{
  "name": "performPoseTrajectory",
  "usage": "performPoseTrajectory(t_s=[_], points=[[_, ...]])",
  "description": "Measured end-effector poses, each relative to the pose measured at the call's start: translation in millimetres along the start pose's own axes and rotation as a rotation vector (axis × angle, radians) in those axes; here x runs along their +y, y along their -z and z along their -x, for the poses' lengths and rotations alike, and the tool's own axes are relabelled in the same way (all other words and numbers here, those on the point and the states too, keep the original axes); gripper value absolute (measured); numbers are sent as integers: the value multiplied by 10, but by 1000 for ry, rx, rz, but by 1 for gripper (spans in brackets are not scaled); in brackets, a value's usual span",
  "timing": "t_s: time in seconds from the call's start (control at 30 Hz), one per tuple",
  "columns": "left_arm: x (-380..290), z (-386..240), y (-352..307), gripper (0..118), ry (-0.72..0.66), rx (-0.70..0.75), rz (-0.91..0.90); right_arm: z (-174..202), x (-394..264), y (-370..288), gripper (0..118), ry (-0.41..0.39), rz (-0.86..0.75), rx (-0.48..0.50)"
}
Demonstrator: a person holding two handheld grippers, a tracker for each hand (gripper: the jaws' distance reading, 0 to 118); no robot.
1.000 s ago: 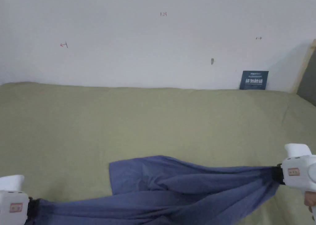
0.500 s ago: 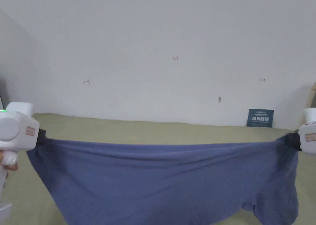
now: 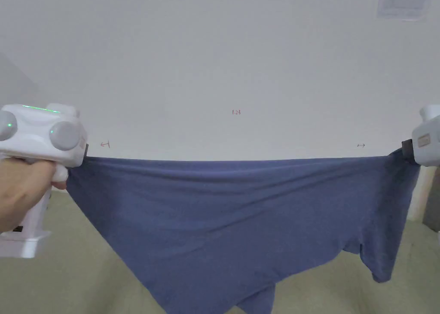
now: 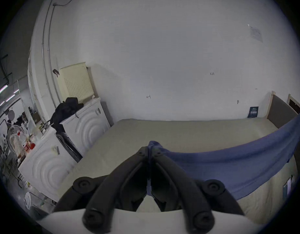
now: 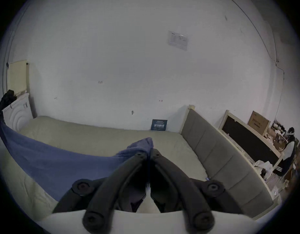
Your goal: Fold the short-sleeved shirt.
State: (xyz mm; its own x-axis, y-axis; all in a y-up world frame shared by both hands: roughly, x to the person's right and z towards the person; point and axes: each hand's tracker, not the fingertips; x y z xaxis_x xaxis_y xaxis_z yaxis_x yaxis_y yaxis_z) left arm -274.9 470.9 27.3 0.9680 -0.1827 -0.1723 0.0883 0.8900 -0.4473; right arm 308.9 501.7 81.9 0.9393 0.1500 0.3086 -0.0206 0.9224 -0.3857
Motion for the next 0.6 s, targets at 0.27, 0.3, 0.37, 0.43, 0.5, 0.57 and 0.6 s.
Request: performPoseTrajectory(t_s=[0.27,0.3,0.37,0.43,0.5,0.57,0.6], points=[[-390,-409,737,2,28,45,24,261,-459,748,1,-13,64,-45],[-516,-430,792,2,30,41,36,279,-567,797,1,-22,89,-46],[-785,-449,892,2,32,10,81,305,-904,900,1,-23,123,-33],[-1130,-451,947,2,41,-49,136,312,-1302,925,1,-6,173,-23],[-1456,-448,921,2,53,-73,166,311,-1704,873,1,-7,231,-28],[-1817,-422,818,2,65,-88,190,287,-2122,742,1,-11,275,-1],[-2004,-398,756,2,67,-101,210,257,-2336,664,1,5,298,15]])
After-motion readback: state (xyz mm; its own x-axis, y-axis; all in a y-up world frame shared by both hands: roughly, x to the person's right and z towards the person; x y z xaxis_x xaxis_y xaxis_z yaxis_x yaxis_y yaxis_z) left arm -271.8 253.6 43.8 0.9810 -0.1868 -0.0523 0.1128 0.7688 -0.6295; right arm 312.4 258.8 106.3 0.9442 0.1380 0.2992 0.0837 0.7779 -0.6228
